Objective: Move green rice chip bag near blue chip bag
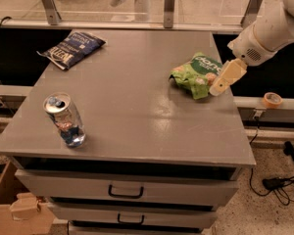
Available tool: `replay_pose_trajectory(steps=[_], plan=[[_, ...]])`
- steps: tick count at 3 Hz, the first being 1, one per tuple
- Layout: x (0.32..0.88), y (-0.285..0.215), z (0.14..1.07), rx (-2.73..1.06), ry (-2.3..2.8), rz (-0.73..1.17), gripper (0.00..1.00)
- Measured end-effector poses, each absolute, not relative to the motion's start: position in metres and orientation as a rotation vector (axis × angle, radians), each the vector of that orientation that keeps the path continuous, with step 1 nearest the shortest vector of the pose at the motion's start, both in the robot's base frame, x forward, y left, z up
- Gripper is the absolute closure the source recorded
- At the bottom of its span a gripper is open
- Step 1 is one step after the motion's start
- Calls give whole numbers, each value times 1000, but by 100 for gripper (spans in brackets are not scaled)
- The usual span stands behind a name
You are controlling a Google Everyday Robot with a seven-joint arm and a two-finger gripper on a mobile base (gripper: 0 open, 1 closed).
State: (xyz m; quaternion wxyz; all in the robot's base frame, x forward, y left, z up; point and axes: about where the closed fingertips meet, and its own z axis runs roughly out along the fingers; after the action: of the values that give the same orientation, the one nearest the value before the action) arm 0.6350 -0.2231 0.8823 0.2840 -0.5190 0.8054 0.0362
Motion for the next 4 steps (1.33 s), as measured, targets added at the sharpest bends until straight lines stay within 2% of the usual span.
replay_pose_trajectory(steps=[2,3,4], plan=[[672,-187,839,-1200,2195,344,3],[671,-175,826,-1165,2228,423,25],[671,-174,828,-1163,2230,423,47]])
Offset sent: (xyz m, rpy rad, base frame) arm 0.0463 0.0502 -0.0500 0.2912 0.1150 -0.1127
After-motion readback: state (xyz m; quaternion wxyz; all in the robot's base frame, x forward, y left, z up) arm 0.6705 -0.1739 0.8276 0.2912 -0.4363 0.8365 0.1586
